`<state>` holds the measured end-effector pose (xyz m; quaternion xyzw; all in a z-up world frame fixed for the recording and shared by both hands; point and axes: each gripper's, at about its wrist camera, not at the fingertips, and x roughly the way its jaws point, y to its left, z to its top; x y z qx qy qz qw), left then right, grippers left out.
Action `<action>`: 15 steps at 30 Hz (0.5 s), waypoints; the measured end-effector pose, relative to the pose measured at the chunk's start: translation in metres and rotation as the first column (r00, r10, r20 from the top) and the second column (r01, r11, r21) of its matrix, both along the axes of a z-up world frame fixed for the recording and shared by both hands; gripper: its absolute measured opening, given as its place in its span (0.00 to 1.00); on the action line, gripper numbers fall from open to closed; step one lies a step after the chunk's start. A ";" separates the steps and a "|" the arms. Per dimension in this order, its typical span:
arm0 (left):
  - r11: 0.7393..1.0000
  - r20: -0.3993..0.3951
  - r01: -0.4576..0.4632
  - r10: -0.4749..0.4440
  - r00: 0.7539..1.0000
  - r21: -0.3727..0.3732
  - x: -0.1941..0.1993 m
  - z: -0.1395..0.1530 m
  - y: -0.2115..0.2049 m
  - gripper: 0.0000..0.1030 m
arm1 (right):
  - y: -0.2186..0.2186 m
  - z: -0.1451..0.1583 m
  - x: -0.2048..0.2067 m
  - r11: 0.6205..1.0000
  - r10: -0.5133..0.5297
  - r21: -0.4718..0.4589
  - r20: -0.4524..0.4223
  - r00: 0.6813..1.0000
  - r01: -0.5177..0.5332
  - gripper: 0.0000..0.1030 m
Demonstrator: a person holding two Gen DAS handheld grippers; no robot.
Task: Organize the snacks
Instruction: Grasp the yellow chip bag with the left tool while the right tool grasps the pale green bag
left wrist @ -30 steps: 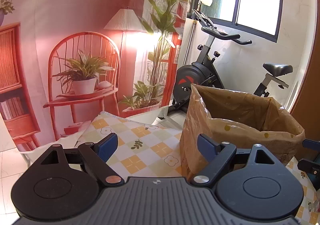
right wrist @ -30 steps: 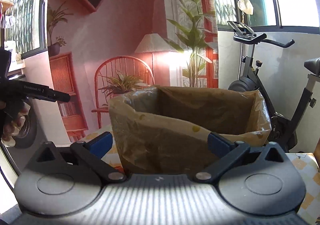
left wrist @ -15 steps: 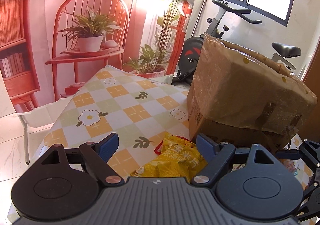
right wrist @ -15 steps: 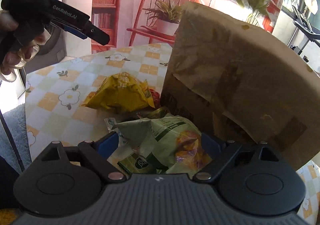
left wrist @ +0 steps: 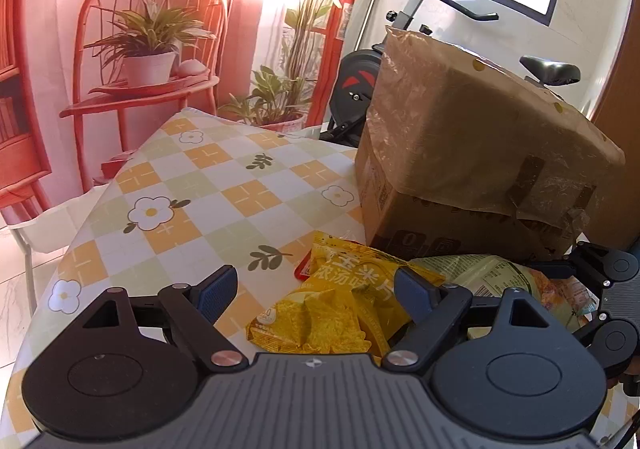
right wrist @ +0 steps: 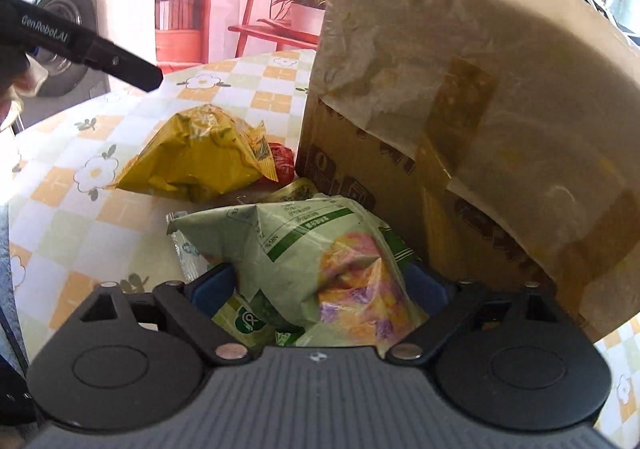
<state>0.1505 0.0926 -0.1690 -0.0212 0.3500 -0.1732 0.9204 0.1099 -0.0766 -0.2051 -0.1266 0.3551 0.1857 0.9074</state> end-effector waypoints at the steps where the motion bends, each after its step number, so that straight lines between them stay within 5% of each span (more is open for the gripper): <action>1: 1.000 0.004 0.029 -0.030 1.000 0.004 0.004 -0.002 -0.002 0.85 | -0.005 0.002 -0.001 0.999 -0.017 0.041 0.000 1.000 0.017 0.80; 6: 0.988 0.031 0.145 -0.146 0.989 0.054 0.023 -0.016 -0.016 0.85 | -0.019 0.012 -0.003 0.980 -0.086 0.176 -0.025 0.996 0.089 0.63; 15: 0.967 -0.065 0.250 -0.246 0.967 0.055 0.046 -0.053 -0.033 0.86 | -0.029 0.021 -0.007 0.968 -0.103 0.225 -0.048 0.993 0.112 0.59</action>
